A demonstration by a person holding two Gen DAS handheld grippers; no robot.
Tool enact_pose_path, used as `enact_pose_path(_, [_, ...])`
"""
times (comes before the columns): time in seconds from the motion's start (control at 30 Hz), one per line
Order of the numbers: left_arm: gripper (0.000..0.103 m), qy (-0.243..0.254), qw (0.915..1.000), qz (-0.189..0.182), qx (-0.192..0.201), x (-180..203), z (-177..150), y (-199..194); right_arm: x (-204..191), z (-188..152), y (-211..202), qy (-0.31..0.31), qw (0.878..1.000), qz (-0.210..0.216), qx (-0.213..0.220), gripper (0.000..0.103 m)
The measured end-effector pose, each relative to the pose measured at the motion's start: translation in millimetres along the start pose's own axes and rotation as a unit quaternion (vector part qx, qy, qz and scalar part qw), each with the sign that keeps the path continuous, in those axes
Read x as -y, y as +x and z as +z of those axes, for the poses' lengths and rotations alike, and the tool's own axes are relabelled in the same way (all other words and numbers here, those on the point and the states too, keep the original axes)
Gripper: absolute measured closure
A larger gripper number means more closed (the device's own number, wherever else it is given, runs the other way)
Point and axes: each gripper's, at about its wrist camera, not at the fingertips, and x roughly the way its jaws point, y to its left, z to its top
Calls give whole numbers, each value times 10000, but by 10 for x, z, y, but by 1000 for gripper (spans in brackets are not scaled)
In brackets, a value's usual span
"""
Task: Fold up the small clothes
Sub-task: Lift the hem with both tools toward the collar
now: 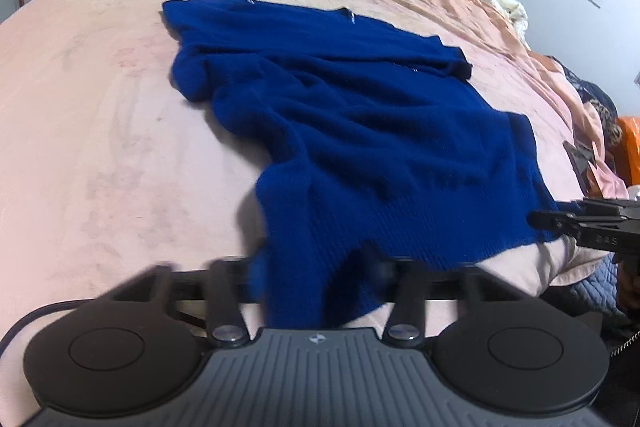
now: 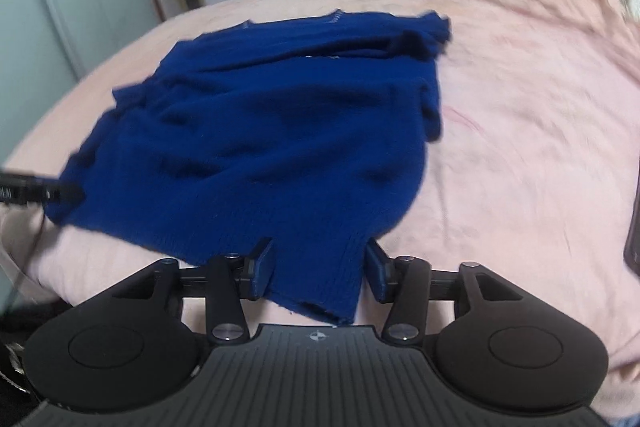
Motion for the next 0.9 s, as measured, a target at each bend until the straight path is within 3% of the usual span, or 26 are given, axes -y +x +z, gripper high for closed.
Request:
enact_pose_path(0.03, [86,-62,9999,-77,-43,-9,14,6,2,11,-7,-3,10000,36,4,79])
enact_pose_path(0.07, [91,-109,9998,-126,-62,-17,27,6,5,27,-10,32,9999,120,-2,92])
enact_pose_path(0.17, [92,-93,9998,-144,50,13,63,-65,27,79,-67,41,9996,252,76,92])
enact_pose_path(0.3, [93,-25,9967,-642,487,87,137,-407,158,205,-322,290,9953,861,322,92])
enact_pose_path(0.5, [93,484,9802,-1326,1391,131,116,-1031,328,356,-868,206,9834,1623,780,92])
enact_pose_path(0.6, [93,416,9829,-1083,1431,90,118,-1025,397,356,-922,388,9781,1887,793,92])
enact_pose_path(0.67, [93,159,9883,-862,1252,43,162,-913,399,367,-877,476,9795,1810,748,92])
enact_pose_path(0.8, [93,-373,9930,-402,1048,2,333,-651,348,447,-746,574,9843,1479,768,92])
enact_pose_path(0.9, [93,-384,9933,381,1021,94,488,-492,229,509,-634,465,9905,874,953,92])
